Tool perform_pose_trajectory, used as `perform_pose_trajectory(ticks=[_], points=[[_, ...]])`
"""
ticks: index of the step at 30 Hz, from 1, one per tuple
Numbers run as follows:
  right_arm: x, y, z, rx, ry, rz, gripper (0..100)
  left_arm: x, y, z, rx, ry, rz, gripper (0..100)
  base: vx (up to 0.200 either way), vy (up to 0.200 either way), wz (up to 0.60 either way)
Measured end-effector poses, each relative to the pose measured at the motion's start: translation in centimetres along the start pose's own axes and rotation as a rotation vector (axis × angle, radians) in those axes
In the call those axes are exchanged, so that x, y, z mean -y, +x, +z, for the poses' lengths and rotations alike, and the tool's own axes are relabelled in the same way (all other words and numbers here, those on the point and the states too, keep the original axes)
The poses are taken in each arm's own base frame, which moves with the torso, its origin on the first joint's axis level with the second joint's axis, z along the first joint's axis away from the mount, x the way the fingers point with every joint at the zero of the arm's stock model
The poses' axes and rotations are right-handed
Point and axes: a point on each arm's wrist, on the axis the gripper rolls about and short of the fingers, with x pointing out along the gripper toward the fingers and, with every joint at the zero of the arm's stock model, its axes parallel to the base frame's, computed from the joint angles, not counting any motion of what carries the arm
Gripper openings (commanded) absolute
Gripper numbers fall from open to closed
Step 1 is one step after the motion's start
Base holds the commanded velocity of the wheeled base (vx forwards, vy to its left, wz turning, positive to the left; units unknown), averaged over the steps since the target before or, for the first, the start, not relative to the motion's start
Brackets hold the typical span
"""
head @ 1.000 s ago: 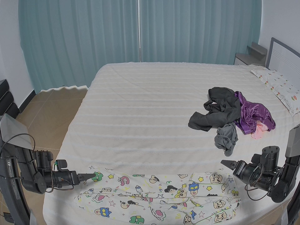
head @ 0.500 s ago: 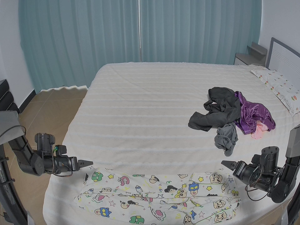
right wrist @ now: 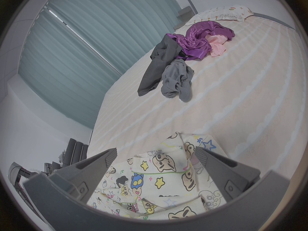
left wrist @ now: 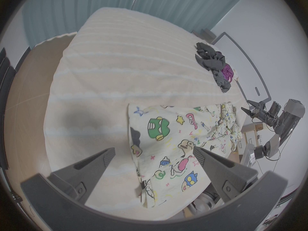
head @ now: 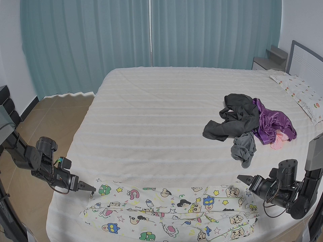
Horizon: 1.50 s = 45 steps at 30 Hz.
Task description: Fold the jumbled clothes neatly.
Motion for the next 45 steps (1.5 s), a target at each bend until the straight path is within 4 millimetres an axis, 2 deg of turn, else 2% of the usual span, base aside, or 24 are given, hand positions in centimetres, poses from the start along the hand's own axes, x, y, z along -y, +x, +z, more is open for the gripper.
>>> perform_pose_trajectory(ticks=[8,16,26,33,41,42,45], points=[[0.1,0.4,-0.5,-0.014,-0.008,-0.012,100,-0.7,2.7,-0.2,-0.029,0.012,-0.008,100,0.0,0.0,0.0],[-0.1,0.4,-0.7,-0.019,-0.015,-0.009,100,-0.6,4.8,-1.0,-0.024,0.068,0.092,100,0.0,0.0,0.0],[-0.2,0.4,-0.7,-0.014,-0.017,-0.005,100,-0.1,6.8,-2.0,0.09,0.172,0.196,100,0.0,0.0,0.0],[-0.2,0.4,-0.6,0.002,-0.016,-0.008,100,0.7,8.0,-4.0,0.032,0.172,0.201,100,0.0,0.0,0.0],[-0.2,0.4,-0.6,0.004,-0.016,-0.009,100,2.7,8.9,-4.4,0.005,0.105,0.165,100,0.0,0.0,0.0],[-0.2,0.4,-0.6,0.004,-0.016,-0.009,100,2.9,9.0,-4.3,0.005,0.099,0.16,0,0.0,0.0,0.0],[-0.2,0.4,-0.5,0.005,-0.015,-0.01,100,3.2,9.1,-4.1,0.01,0.103,0.155,0,0.0,0.0,0.0]])
